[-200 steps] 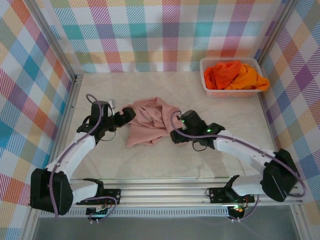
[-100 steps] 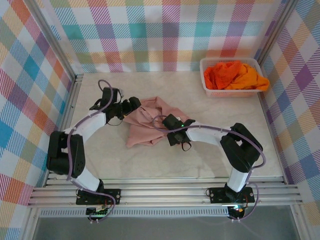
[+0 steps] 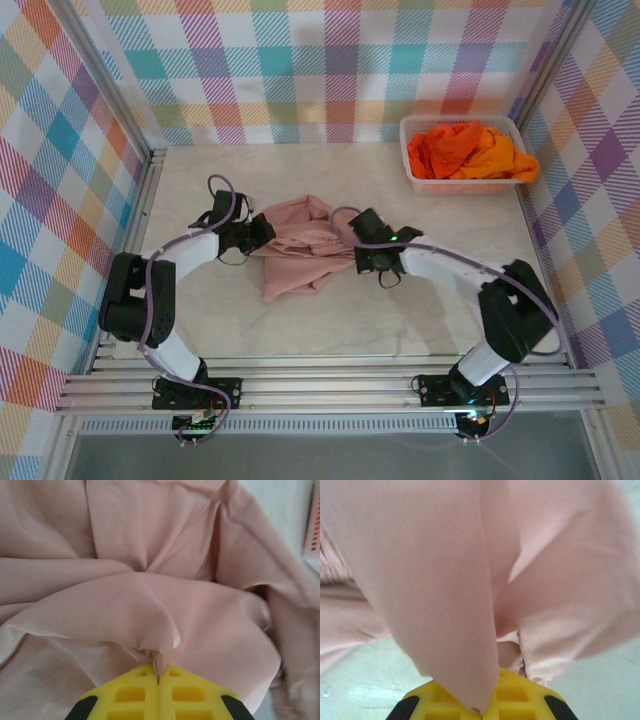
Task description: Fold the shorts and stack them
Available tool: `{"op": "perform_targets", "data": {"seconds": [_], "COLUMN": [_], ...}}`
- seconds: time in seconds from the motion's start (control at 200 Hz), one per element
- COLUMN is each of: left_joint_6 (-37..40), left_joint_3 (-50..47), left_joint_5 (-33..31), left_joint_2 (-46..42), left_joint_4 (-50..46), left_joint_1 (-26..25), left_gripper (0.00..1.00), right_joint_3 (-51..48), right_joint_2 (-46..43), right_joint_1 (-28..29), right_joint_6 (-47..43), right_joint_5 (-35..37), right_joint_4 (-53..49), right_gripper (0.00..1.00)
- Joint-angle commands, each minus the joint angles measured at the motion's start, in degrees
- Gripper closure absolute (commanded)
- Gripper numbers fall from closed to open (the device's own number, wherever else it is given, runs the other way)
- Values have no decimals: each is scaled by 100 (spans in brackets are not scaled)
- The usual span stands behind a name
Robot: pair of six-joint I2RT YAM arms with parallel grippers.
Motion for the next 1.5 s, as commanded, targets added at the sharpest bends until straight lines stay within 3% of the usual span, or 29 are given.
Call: {"op": "perform_targets", "data": {"seconds": [0.0,0.15,0.31,0.475,0.6,0.705,0.775,0.82,0.875,0.935,0.99,1.085,1.16,1.225,1.365,1.495], "left_joint_6": [96,490,917,1203,1082,845,507,222,-91,-155,-130,-2,219,266,118,-132], "left_joint_3": [-194,679,2101,2080,1022,7,-683,-1149,-1511,-1537,-1342,-1111,-933,-653,-325,-452], "left_joint_5": [-264,-763,-880,-1293,-1906,-2586,-2927,-2960,-2739,-2386,-2388,-2902,-3223,-3246,-2254,-1674], "left_joint_2": [-566,-941,-1321,-2579,-3563,-4027,-4042,-3900,-3569,-3141,-3035,-3512,-3982,-4136,-3905,-3516], "left_joint_4": [93,-674,-1674,-1957,-1702,-1440,-1079,-556,-69,179,4,-226,-427,-875,-1311,-1307], "left_joint_1": [-96,-65,-51,-307,-1099,-2178,-2914,-3256,-3480,-3565,-3574,-3568,-3394,-2941,-1594,-856], "left_gripper": [100,100,100,100,100,100,100,90,69,49,36,0,0,0,0,0], "right_joint_3": [213,1172,3291,4861,5513,5776,5906,5988,6084,6084,5866,4893,4003,3437,2220,1018], "right_joint_2": [-388,-144,872,1720,2246,2552,2723,2820,2929,2923,2742,2102,1590,1259,625,112], "right_joint_1": [-413,-1081,-1602,-1863,-1958,-2067,-2163,-2237,-2338,-2398,-2394,-2363,-2281,-2097,-1414,-1094], "right_joint_6": [-275,-557,-744,-690,-662,-650,-603,-561,-501,-472,-470,-308,-111,-125,-273,301], "right_joint_5": [-595,-1165,-1682,-2229,-2470,-2514,-2468,-2465,-2532,-2655,-2828,-3233,-3449,-3520,-3239,-2851], "right_joint_4": [66,-53,-604,-744,-924,-1135,-1303,-1397,-1514,-1615,-1552,-983,-518,-374,-186,79], "right_gripper": [100,100,100,100,100,100,92,81,64,58,47,40,37,33,23,20]}}
